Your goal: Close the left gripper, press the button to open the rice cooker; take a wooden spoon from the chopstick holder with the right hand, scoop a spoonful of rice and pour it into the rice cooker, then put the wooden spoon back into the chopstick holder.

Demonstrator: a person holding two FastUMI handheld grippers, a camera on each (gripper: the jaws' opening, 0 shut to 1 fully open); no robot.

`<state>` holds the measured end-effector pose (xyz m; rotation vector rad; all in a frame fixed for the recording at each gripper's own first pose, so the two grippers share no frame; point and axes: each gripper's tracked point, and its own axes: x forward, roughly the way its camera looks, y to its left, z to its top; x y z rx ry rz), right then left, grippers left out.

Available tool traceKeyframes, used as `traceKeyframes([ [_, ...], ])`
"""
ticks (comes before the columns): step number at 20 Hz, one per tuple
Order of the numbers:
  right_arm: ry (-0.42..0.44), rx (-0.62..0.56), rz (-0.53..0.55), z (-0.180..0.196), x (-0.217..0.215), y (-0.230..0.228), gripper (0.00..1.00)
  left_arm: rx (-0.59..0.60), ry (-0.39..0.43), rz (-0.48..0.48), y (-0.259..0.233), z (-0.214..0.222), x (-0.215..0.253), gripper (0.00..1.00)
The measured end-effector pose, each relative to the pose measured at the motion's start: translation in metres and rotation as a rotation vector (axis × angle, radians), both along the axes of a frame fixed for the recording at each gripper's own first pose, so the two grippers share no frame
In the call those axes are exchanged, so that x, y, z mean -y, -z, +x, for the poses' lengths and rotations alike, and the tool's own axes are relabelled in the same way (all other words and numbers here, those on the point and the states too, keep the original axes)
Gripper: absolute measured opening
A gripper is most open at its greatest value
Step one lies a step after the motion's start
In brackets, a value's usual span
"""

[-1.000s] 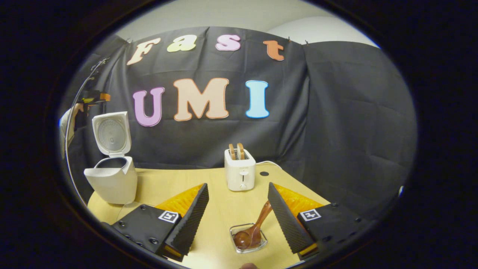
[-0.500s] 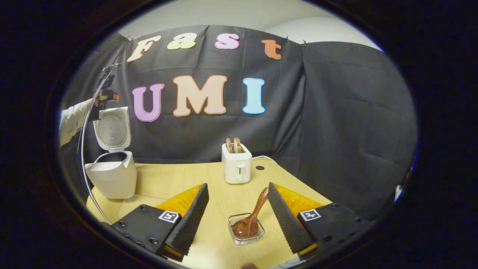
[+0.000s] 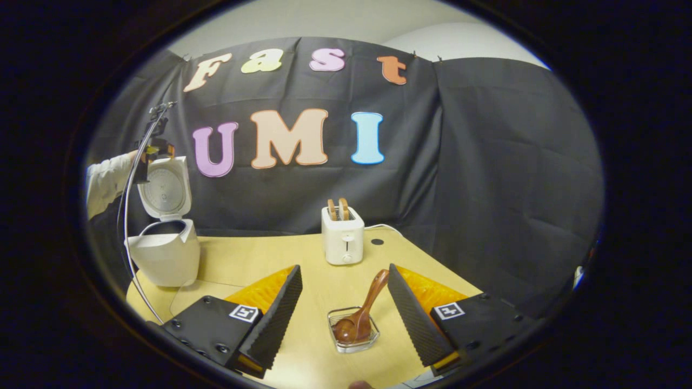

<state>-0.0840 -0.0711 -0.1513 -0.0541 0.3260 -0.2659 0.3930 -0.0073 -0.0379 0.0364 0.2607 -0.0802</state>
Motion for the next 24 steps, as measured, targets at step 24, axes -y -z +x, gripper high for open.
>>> traceKeyframes([
  [24,-0.139,0.057,0.096,0.036,0.004,-0.022,1.0,-0.092,0.013,-0.029,0.091,-0.181,0.008,0.96],
])
